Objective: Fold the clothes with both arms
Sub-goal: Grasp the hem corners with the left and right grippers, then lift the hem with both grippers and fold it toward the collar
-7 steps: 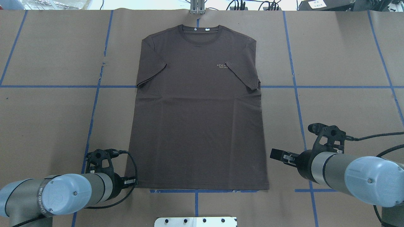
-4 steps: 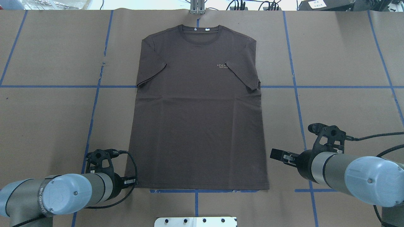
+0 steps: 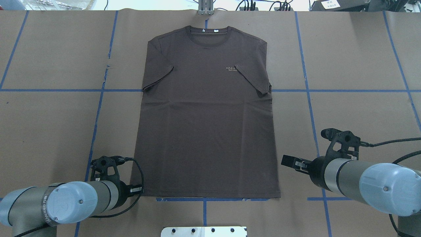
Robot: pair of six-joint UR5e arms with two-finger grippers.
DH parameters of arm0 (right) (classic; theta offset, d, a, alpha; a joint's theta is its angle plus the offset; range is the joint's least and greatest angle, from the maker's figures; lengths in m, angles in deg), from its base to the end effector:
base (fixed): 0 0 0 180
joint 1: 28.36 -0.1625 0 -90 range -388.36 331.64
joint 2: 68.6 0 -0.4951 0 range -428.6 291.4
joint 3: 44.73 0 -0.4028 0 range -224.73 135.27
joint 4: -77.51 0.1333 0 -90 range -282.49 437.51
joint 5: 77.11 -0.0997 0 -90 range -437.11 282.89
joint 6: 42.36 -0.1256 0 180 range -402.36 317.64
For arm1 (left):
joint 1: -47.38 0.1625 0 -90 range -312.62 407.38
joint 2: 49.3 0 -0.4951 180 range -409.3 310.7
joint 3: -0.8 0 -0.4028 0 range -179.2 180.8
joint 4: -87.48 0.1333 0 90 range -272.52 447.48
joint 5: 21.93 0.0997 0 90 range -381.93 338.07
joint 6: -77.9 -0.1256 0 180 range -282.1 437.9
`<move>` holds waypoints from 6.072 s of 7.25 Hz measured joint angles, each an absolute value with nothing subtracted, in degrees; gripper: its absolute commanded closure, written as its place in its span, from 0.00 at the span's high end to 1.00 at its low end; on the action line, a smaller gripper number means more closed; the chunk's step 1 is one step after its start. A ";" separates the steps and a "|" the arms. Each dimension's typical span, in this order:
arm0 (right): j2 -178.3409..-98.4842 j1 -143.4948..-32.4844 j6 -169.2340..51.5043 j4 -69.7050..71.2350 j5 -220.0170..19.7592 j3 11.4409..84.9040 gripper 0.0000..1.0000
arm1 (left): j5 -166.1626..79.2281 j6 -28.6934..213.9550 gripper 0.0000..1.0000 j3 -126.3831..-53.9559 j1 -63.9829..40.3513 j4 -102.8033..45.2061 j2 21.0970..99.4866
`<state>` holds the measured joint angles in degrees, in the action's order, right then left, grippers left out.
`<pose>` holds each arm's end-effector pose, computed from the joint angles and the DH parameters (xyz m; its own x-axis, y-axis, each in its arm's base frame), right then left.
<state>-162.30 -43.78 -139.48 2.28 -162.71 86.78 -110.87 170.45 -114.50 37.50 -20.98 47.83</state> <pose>-0.3923 -0.2565 0.4065 0.5411 0.2775 0.7939 -0.3940 0.9176 -0.0522 0.5302 -0.2300 0.4396 0.6126 -0.1518 -0.7757 0.2132 0.9767 -0.0229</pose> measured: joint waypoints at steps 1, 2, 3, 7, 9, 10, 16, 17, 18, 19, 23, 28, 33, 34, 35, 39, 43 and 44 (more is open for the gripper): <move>-162.30 -43.80 -139.48 2.28 -162.71 86.81 0.98 | -110.88 170.47 0.00 -114.46 37.51 -20.98 47.92; -162.30 -43.80 -139.48 2.28 -162.71 86.82 0.98 | -110.88 170.49 0.00 -114.46 37.50 -20.98 48.01; -162.30 -43.79 -139.48 2.28 -162.71 86.83 0.98 | -110.88 170.47 0.00 -114.50 37.51 -20.98 48.05; -161.60 -41.62 -143.54 1.99 -159.95 86.83 0.67 | -110.90 170.45 0.00 -115.21 37.38 -20.90 48.26; -159.32 -38.31 -149.95 -1.75 -156.46 86.58 0.67 | -110.96 170.45 0.00 -116.32 37.20 -20.89 48.67; -157.01 -36.58 -153.38 -5.93 -155.06 86.20 0.67 | -111.01 170.45 0.00 -117.20 37.15 -20.89 48.80; -150.96 -28.80 -158.98 -14.11 -147.22 78.06 0.73 | -111.08 170.61 0.00 -118.46 36.93 -20.89 49.22; -150.90 -28.28 -158.99 -14.12 -146.51 76.95 0.73 | -111.11 170.64 0.00 -118.51 36.89 -20.89 49.27; -150.82 -28.05 -158.99 -14.10 -146.08 76.10 0.72 | -111.13 170.66 0.00 -118.56 36.86 -20.89 49.32; -150.75 -27.97 -159.02 -14.08 -145.81 75.59 0.72 | -111.14 170.66 0.00 -118.60 36.85 -20.89 49.36; -150.70 -27.70 -159.36 -14.07 -145.23 74.57 0.28 | -111.14 170.71 0.00 -118.67 36.80 -20.95 49.40; -150.52 -27.60 -160.88 -14.07 -144.36 74.49 0.00 | -111.14 170.71 0.00 -119.47 36.72 -20.89 49.23; -150.52 -28.79 -160.08 -31.09 -148.77 96.29 0.00 | -115.33 170.47 0.00 -136.62 36.60 -2.15 51.97; -148.69 -28.95 -160.06 -38.57 -150.94 103.27 0.00 | -116.67 170.47 0.00 -142.40 36.43 5.35 54.67; -144.91 -30.59 -159.90 -45.37 -153.72 107.22 0.00 | -118.55 170.45 0.00 -146.13 35.55 11.00 57.34; -133.85 -45.75 -145.92 -51.29 -160.06 101.75 0.00 | -122.09 151.49 0.00 -137.32 19.75 14.71 65.16; -129.42 -62.04 -136.10 -24.87 -164.58 71.11 0.00 | -122.04 139.82 0.00 -112.89 7.42 -1.56 68.93; -127.35 -64.34 -134.79 -19.07 -164.75 63.37 0.00 | -121.92 138.86 0.00 -107.12 6.27 -5.98 69.87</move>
